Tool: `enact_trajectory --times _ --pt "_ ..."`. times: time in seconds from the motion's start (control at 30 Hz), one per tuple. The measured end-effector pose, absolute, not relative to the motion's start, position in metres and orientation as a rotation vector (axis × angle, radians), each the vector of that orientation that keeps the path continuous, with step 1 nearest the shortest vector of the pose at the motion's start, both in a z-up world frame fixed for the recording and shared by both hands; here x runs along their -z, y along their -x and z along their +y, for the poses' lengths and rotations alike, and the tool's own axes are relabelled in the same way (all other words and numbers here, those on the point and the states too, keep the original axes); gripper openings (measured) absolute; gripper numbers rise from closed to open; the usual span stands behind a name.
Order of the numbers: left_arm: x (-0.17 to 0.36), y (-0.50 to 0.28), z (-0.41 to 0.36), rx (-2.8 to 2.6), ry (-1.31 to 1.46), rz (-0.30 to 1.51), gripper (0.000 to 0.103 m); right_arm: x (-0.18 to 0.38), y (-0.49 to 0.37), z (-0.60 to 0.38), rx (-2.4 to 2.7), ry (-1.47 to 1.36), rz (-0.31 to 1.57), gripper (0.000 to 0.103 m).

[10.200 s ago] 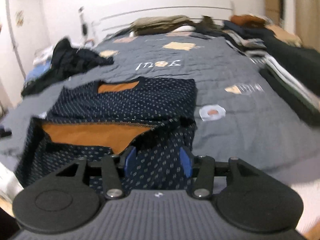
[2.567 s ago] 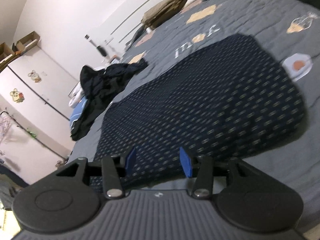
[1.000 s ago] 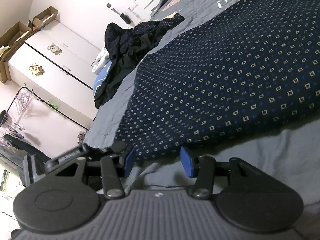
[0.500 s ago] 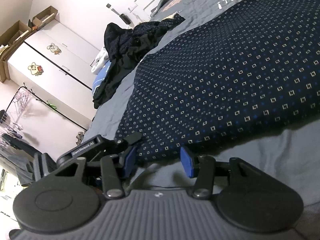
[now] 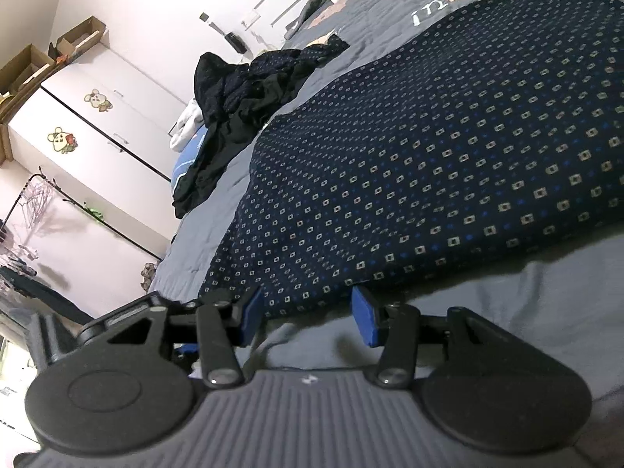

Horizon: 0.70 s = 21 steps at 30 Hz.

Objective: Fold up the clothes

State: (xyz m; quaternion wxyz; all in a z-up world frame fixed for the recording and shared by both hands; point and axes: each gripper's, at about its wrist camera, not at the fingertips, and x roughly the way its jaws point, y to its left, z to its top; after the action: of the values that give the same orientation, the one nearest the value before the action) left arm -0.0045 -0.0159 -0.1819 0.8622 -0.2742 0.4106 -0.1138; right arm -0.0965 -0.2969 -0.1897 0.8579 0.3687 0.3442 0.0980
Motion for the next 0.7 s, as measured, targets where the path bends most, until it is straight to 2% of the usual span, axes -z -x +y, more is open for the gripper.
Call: enact_trajectory --times 0.03,0.27,0.6,0.7 --pt "0.178 0.008 -0.016 0.247 0.558 0.851 0.056 0.189 0.098 -0.299 -0.199 -0.773 0.721 0.049" --pt "0.172 0.036 -0.036 0.322 0.437 0.815 0.059 0.185 0.111 -0.313 -0.149 -0.762 0.706 0.049" --pt "0.157 0.062 -0.088 0.488 0.244 0.693 0.077 0.180 0.126 -0.334 -0.087 -0.725 0.679 0.049" --pt "0.156 0.065 -0.101 0.529 0.209 0.680 0.079 0.178 0.131 -0.340 -0.069 -0.712 0.671 0.049"
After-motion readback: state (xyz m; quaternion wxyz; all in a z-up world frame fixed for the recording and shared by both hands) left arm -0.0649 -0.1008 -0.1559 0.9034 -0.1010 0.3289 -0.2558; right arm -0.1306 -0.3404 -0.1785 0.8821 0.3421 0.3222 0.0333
